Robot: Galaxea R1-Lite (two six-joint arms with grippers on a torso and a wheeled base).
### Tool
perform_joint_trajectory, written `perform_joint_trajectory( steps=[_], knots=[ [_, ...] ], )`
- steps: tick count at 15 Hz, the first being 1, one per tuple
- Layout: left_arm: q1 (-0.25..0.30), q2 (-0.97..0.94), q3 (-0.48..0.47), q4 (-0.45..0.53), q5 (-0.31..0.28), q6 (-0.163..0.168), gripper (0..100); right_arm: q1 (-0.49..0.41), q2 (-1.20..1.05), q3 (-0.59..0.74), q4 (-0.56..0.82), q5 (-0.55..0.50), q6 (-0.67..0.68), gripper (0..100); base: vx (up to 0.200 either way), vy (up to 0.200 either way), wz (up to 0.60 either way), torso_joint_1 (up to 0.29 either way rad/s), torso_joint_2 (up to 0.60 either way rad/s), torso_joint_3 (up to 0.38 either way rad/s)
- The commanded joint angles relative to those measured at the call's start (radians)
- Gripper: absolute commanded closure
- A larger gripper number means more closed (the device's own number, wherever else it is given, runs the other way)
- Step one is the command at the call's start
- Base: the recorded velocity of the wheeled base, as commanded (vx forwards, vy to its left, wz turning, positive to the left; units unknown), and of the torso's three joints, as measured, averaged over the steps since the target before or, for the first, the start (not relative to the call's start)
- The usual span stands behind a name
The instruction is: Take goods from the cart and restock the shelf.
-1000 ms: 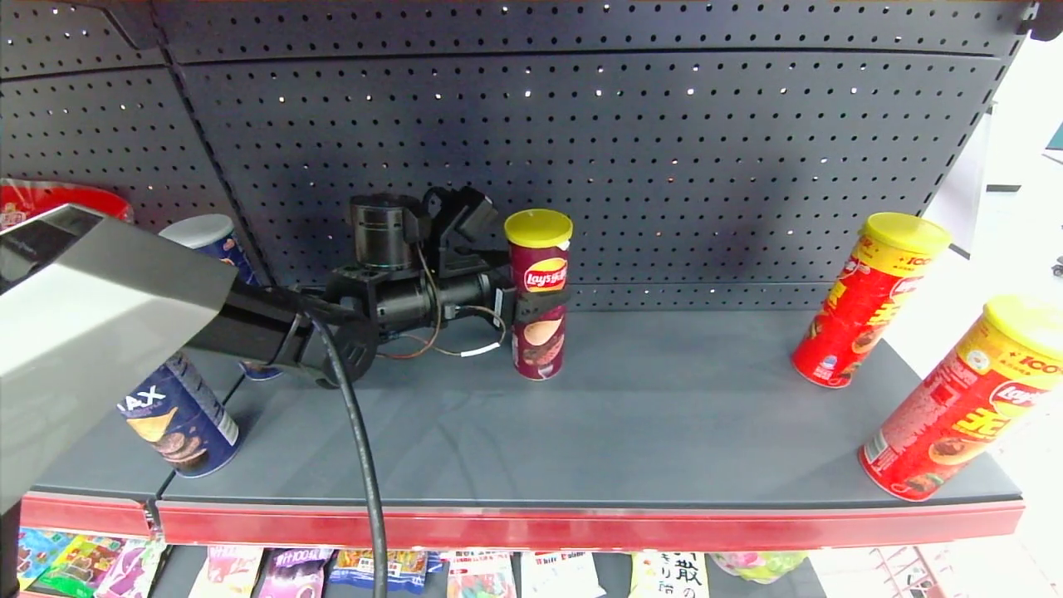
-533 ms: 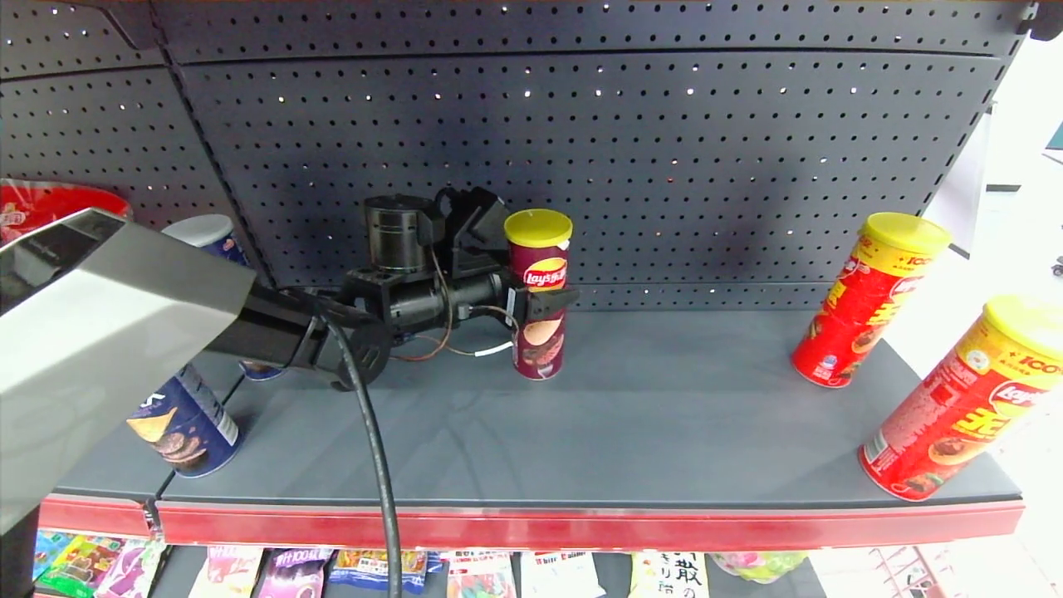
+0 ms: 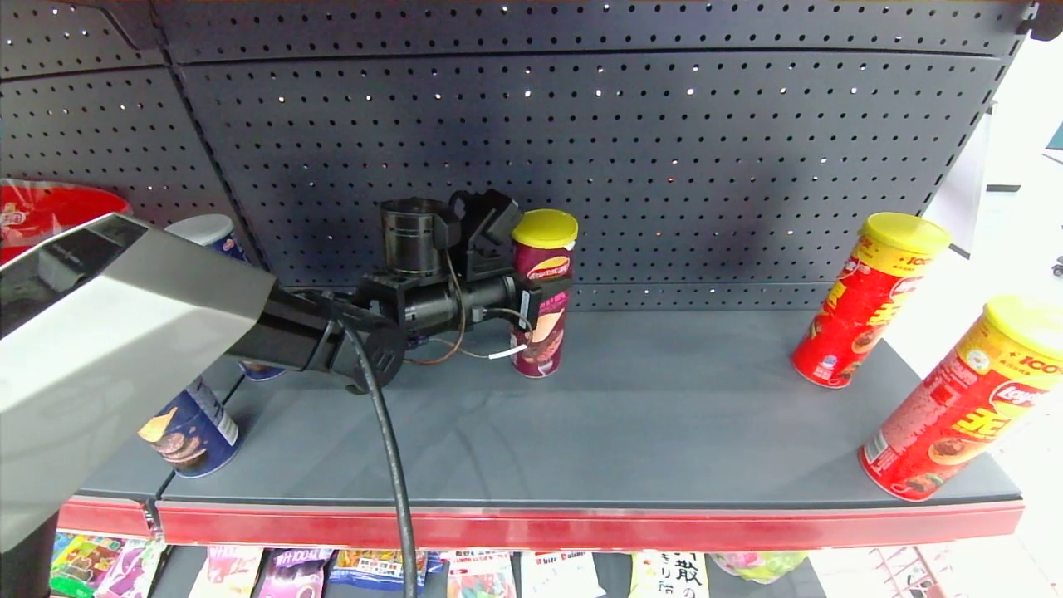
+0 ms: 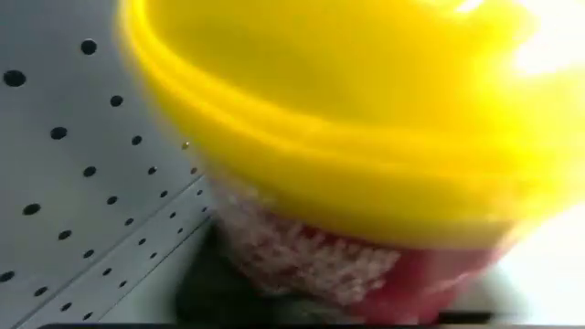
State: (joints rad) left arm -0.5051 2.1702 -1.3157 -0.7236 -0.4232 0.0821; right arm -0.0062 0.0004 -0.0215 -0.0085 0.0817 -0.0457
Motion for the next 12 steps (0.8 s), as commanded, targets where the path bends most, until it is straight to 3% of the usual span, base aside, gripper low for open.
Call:
perform_joint_trajectory(
  steps=[1, 3, 6, 9, 12],
  knots=[
    [0.000, -0.012, 0.015, 0.000, -0.003, -0.001, 100, 0.000, 0.000, 0.000, -0.001, 0.001, 0.000, 100, 0.000, 0.000, 0.00, 0.000, 0.00, 0.000],
    [0.000, -0.069, 0.098, -0.002, -0.035, -0.001, 100, 0.000, 0.000, 0.000, -0.001, 0.001, 0.000, 100, 0.000, 0.000, 0.00, 0.000, 0.00, 0.000],
    [0.011, -0.234, 0.316, -0.002, -0.187, -0.001, 100, 0.000, 0.000, 0.000, -0.001, 0.000, 0.000, 100, 0.000, 0.000, 0.00, 0.000, 0.00, 0.000],
    [0.033, -0.360, 0.461, -0.003, -0.284, 0.005, 100, 0.000, 0.000, 0.000, 0.001, 0.001, 0.000, 100, 0.000, 0.000, 0.00, 0.000, 0.00, 0.000],
    [0.033, -0.409, 0.510, -0.003, -0.316, 0.007, 100, 0.000, 0.000, 0.000, 0.001, 0.001, 0.000, 100, 0.000, 0.000, 0.00, 0.000, 0.00, 0.000]
  ],
)
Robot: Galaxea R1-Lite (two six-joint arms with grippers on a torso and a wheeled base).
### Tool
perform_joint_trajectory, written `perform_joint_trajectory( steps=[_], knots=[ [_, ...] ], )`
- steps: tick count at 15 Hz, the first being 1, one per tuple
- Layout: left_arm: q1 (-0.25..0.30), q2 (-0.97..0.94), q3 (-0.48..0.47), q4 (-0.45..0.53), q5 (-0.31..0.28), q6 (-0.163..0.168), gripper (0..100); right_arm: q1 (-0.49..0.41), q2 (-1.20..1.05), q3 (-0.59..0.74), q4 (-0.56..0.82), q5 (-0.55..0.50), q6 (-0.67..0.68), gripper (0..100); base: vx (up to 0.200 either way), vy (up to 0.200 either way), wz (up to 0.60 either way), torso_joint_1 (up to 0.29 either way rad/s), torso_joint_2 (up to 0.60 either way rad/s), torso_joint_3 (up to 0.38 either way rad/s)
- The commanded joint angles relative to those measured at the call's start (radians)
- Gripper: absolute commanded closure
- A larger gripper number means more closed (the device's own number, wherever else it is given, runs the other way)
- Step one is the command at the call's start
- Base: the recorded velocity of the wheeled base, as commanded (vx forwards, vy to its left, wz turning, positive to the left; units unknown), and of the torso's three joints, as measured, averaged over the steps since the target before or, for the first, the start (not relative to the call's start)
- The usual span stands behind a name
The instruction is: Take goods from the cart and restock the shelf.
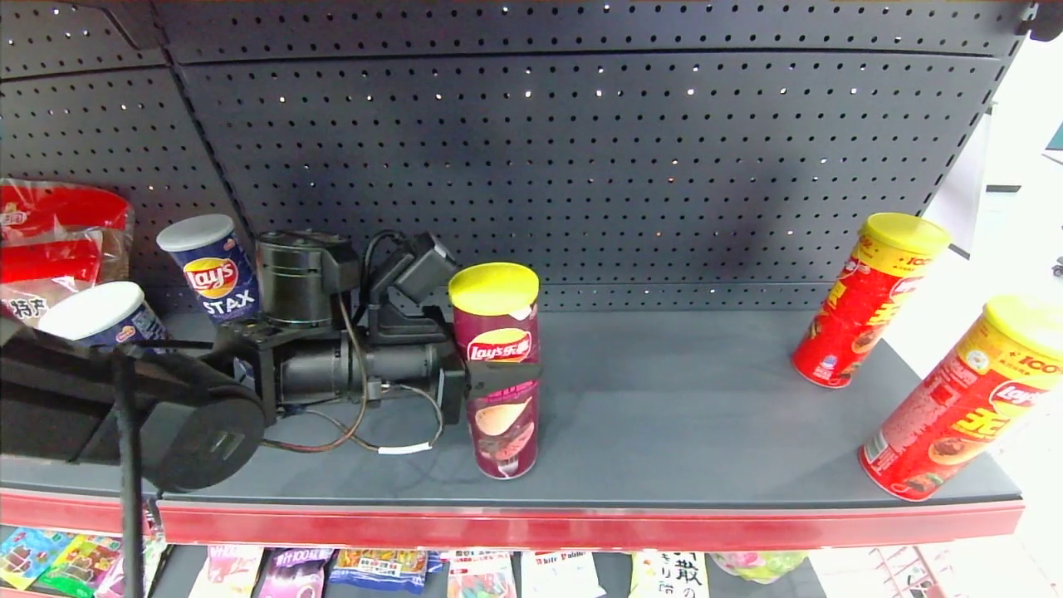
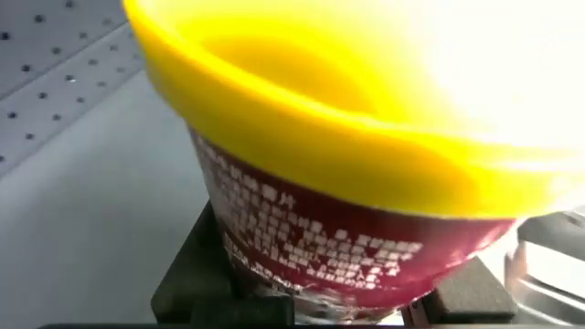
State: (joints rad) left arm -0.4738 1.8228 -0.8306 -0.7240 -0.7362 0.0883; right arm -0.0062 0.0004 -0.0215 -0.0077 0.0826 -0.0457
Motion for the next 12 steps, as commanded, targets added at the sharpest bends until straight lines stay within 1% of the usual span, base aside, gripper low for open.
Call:
perform_joint_trajectory(
  steps=[1, 3, 5, 6, 9, 11, 12],
  knots=[
    [0.001, -0.066, 0.031, -0.003, -0.011, 0.001, 100, 0.000, 0.000, 0.000, 0.000, 0.000, 0.000, 100, 0.000, 0.000, 0.00, 0.000, 0.00, 0.000],
    [0.006, -0.057, 0.053, -0.060, -0.051, 0.002, 100, 0.000, 0.000, 0.000, 0.000, 0.000, 0.000, 100, 0.000, 0.000, 0.00, 0.000, 0.00, 0.000],
    [0.004, -0.034, 0.054, -0.101, -0.069, 0.004, 100, 0.000, 0.000, 0.000, 0.000, 0.000, 0.000, 100, 0.000, 0.000, 0.00, 0.000, 0.00, 0.000],
    [0.003, -0.016, 0.054, -0.120, -0.068, 0.007, 100, 0.000, 0.000, 0.000, 0.000, 0.000, 0.000, 100, 0.000, 0.000, 0.00, 0.000, 0.00, 0.000],
    [0.001, 0.030, 0.054, -0.173, -0.074, 0.045, 100, 0.000, 0.000, 0.000, 0.000, 0.000, 0.000, 100, 0.000, 0.000, 0.00, 0.000, 0.00, 0.000],
    [-0.006, 0.039, 0.056, -0.175, -0.078, 0.045, 100, 0.000, 0.000, 0.000, 0.000, 0.000, 0.000, 100, 0.000, 0.000, 0.00, 0.000, 0.00, 0.000],
    [-0.006, 0.041, 0.056, -0.175, -0.091, 0.045, 100, 0.000, 0.000, 0.000, 0.000, 0.000, 0.000, 100, 0.000, 0.000, 0.00, 0.000, 0.00, 0.000]
  ],
)
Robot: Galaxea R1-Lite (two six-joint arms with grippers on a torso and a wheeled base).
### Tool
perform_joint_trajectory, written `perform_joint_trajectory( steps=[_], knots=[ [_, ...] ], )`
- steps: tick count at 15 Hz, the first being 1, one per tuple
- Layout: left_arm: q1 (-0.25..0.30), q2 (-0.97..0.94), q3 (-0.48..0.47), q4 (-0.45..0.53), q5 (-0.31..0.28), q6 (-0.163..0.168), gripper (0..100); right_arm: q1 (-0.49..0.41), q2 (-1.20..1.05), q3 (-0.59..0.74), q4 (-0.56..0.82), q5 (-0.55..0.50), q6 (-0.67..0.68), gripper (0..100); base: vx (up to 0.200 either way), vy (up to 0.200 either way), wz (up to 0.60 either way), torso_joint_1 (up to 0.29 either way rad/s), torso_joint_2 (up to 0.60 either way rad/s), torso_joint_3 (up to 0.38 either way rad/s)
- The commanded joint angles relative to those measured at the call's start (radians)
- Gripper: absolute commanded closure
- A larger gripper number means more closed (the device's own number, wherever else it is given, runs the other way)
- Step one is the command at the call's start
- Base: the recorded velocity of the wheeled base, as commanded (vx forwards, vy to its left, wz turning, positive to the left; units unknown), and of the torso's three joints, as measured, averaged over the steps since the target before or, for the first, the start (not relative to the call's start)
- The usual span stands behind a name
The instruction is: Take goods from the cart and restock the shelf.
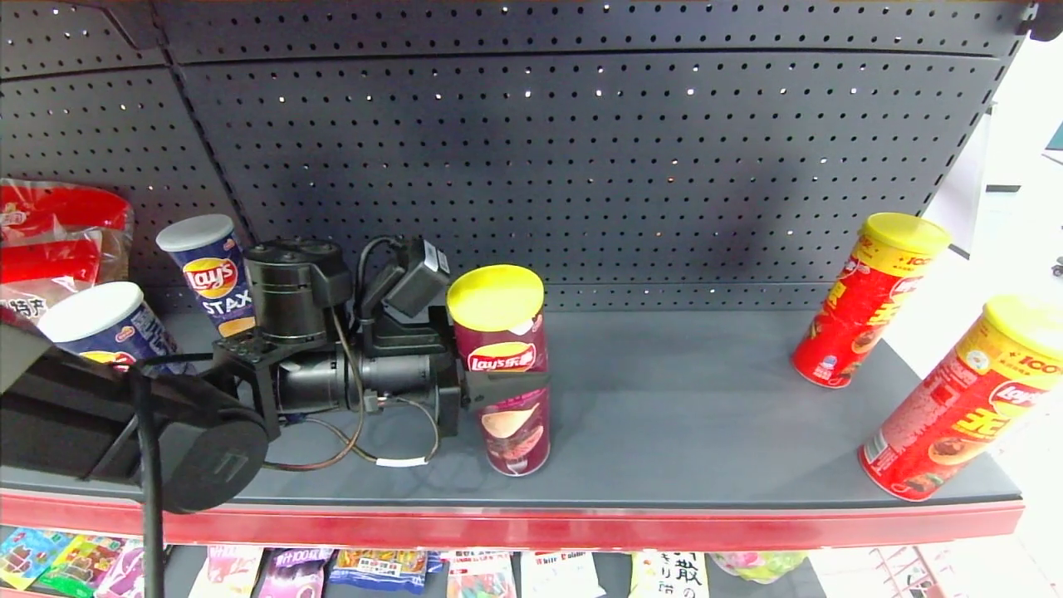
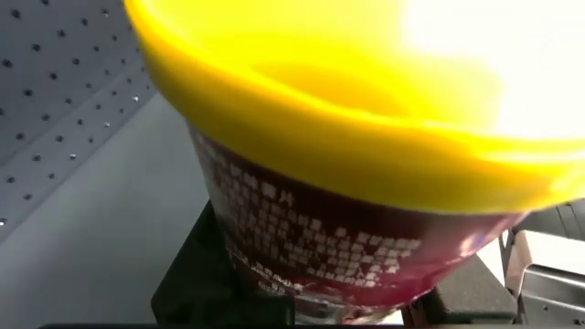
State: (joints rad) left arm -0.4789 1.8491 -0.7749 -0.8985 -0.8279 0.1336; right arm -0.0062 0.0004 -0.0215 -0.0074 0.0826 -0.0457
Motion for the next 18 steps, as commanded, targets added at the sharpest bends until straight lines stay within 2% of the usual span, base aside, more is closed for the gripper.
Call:
perform_joint_trajectory(
  steps=[1, 6, 8, 11, 18],
  knots=[
    [-0.003, 0.016, 0.000, 0.000, -0.010, 0.000, 100, 0.000, 0.000, 0.000, 0.000, 0.000, 0.000, 100, 0.000, 0.000, 0.00, 0.000, 0.00, 0.000],
    [-0.006, 0.027, 0.000, -0.002, -0.020, 0.004, 100, 0.000, 0.000, 0.000, 0.000, -0.003, 0.000, 100, 0.000, 0.000, 0.00, 0.000, 0.00, 0.000],
    [-0.010, 0.028, 0.002, 0.000, -0.020, 0.021, 100, 0.000, 0.000, 0.000, 0.000, -0.003, 0.000, 100, 0.000, 0.000, 0.00, 0.000, 0.00, 0.000],
    [-0.017, 0.027, 0.005, -0.002, -0.019, 0.024, 100, 0.000, 0.000, 0.000, 0.000, -0.003, 0.000, 100, 0.000, 0.000, 0.00, 0.000, 0.00, 0.000],
    [-0.027, 0.018, 0.055, -0.017, -0.013, 0.038, 100, 0.000, 0.000, 0.000, 0.000, -0.003, -0.002, 100, 0.000, 0.000, 0.00, 0.000, 0.00, 0.000]
  ],
)
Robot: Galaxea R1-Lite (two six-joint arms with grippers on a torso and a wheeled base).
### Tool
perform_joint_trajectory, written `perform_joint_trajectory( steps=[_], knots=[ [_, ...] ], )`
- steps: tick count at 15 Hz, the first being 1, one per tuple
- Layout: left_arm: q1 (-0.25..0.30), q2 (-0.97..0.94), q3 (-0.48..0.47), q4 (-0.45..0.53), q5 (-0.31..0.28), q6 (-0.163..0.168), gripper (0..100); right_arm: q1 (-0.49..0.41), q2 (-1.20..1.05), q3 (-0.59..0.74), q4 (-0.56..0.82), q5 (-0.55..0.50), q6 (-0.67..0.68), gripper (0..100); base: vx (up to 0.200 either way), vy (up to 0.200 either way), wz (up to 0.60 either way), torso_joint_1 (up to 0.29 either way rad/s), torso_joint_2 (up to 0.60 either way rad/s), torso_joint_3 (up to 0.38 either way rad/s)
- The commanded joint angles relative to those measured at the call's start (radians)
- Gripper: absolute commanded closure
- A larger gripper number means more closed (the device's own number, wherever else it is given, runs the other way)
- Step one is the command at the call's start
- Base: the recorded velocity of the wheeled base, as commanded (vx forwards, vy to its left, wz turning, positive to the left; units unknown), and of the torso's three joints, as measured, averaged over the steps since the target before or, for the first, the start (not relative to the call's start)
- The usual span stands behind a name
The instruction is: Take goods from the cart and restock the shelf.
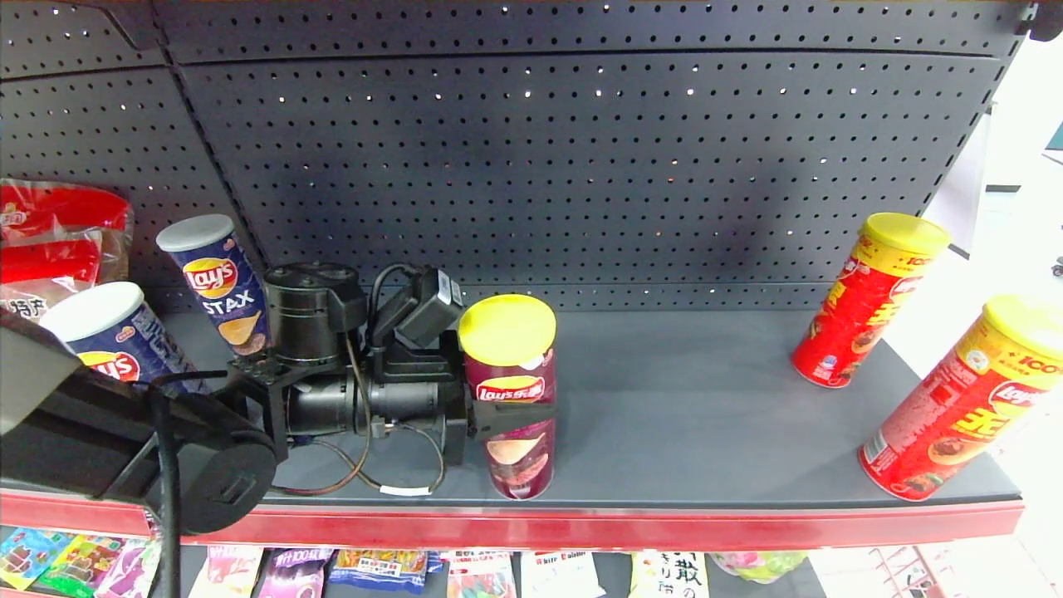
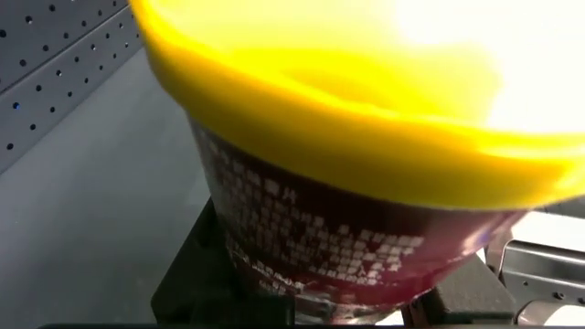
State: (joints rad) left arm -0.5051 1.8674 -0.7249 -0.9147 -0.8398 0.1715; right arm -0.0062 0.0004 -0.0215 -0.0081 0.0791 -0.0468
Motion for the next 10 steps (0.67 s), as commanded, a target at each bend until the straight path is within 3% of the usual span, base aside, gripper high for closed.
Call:
perform_joint_trajectory(
  steps=[1, 6, 7, 10],
  knots=[
    [-0.001, 0.001, 0.009, -0.006, 0.001, 0.000, 100, 0.000, 0.000, 0.000, -0.001, 0.001, -0.001, 100, 0.000, 0.000, 0.00, 0.000, 0.00, 0.000],
    [-0.001, 0.002, 0.010, -0.006, 0.005, 0.014, 100, 0.000, 0.000, 0.000, -0.001, 0.001, -0.001, 100, 0.000, 0.000, 0.00, 0.000, 0.00, 0.000],
    [-0.001, 0.002, 0.012, -0.006, 0.004, 0.022, 0, 0.000, 0.000, 0.000, -0.001, 0.001, -0.001, 100, 0.000, 0.000, 0.00, 0.000, 0.00, 0.000],
    [-0.001, 0.001, 0.015, -0.004, 0.005, 0.020, 0, 0.000, 0.000, 0.000, -0.001, 0.001, -0.001, 100, 0.000, 0.000, 0.00, 0.000, 0.00, 0.000]
  ],
)
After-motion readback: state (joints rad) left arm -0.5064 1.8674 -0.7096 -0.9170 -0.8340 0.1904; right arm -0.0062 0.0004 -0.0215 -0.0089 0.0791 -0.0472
